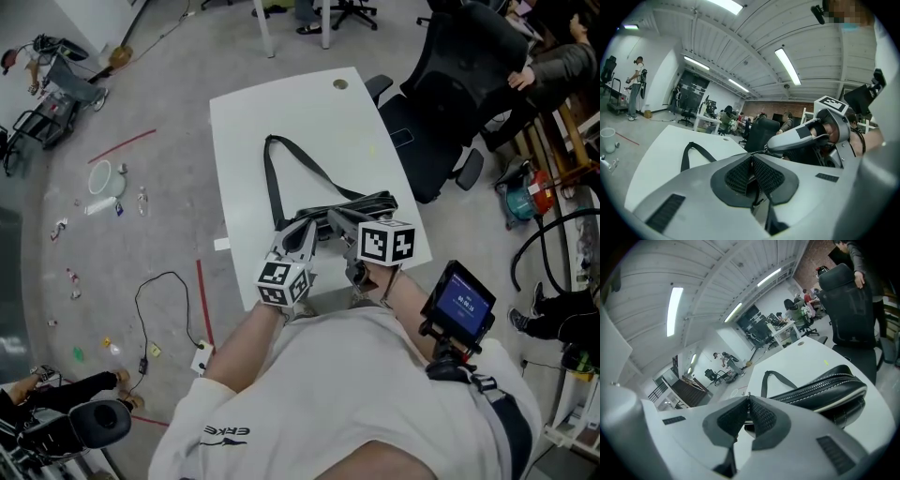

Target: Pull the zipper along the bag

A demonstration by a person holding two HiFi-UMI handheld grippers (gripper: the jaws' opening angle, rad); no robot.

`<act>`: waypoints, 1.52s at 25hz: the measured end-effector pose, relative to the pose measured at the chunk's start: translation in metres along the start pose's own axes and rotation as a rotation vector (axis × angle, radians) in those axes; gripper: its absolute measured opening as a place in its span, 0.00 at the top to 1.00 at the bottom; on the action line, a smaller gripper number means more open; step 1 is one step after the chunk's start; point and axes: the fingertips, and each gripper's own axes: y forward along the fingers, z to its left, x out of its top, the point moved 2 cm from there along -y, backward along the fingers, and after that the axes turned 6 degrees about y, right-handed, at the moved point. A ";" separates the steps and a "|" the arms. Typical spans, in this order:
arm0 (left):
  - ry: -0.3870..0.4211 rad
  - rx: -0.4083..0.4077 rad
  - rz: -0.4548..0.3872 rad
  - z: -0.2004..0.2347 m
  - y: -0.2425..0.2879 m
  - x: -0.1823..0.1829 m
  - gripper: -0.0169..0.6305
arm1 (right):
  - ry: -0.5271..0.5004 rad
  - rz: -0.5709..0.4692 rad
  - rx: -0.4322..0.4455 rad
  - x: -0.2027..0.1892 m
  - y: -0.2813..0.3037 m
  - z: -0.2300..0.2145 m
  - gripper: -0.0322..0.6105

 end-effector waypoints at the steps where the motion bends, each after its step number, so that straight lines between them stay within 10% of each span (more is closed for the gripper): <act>1: 0.000 0.001 0.000 0.002 -0.002 -0.001 0.97 | -0.001 0.000 -0.004 0.000 0.000 0.000 0.93; 6: 0.026 0.040 0.038 0.023 -0.018 -0.013 0.97 | 0.008 -0.019 -0.010 0.001 0.000 0.002 0.93; 20: 0.440 -0.136 0.212 0.023 -0.019 -0.044 0.87 | -0.012 -0.024 -0.051 -0.003 0.012 0.001 0.93; 38: 0.445 -0.137 0.191 0.019 -0.016 -0.051 0.88 | -0.129 0.070 -0.102 -0.024 0.041 0.023 0.93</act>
